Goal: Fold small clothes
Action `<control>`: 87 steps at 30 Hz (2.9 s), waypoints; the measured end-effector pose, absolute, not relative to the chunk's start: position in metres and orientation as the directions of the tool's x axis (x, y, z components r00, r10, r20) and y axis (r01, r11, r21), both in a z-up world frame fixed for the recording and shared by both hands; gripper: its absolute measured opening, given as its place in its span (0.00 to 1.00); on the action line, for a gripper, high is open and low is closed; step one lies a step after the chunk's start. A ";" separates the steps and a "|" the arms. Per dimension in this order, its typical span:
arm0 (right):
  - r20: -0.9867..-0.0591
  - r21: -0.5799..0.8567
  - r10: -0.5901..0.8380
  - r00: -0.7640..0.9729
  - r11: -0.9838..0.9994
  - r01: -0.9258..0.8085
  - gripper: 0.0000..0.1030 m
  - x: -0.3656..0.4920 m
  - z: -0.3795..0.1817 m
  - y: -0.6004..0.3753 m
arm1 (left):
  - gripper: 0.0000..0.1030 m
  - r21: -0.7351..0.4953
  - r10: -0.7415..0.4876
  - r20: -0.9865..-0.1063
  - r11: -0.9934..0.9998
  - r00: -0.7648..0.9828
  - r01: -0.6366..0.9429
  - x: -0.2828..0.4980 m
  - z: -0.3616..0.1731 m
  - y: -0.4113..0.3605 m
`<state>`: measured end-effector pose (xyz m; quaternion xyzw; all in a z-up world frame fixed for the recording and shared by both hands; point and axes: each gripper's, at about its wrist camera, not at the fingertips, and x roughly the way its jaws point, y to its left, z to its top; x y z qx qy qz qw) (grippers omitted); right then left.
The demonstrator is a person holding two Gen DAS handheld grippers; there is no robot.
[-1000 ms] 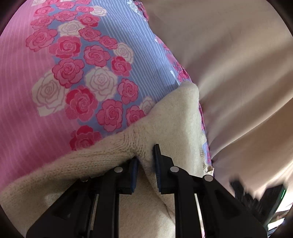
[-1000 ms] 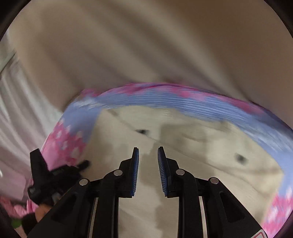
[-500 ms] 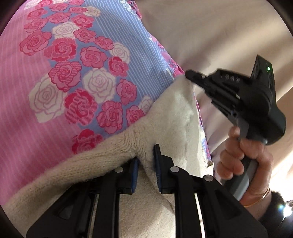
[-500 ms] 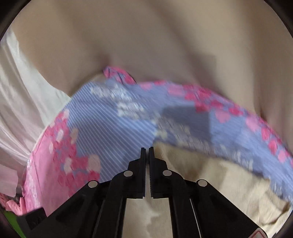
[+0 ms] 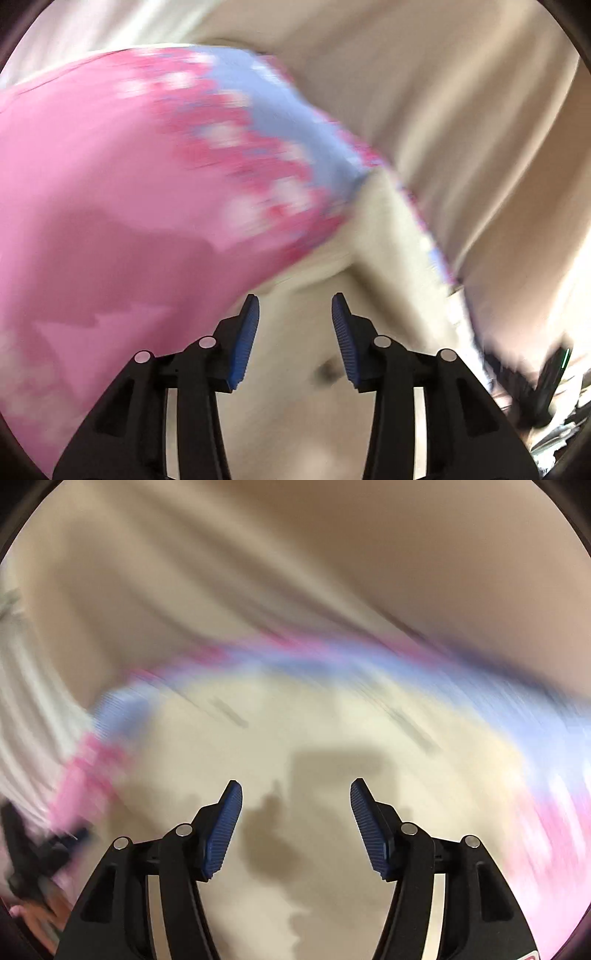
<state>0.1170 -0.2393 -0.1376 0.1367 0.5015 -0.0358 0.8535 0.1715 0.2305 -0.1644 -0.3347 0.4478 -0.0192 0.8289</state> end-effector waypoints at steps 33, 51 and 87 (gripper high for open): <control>-0.891 0.286 0.148 0.429 0.918 0.277 0.05 -0.126 -0.126 -0.315 | 0.04 -0.652 -0.523 -0.750 0.686 0.404 -0.323 -0.031 -0.150 0.217; -0.874 0.455 0.339 0.348 0.823 0.340 0.10 -0.145 -0.201 -0.261 | 0.07 -0.609 -0.523 -0.793 0.703 0.313 -0.367 -0.052 -0.180 0.190; -0.567 0.701 0.425 0.706 0.699 0.142 0.06 -0.024 -0.059 -0.368 | 0.06 -0.622 -0.528 -0.624 0.782 0.576 0.043 0.091 0.006 0.169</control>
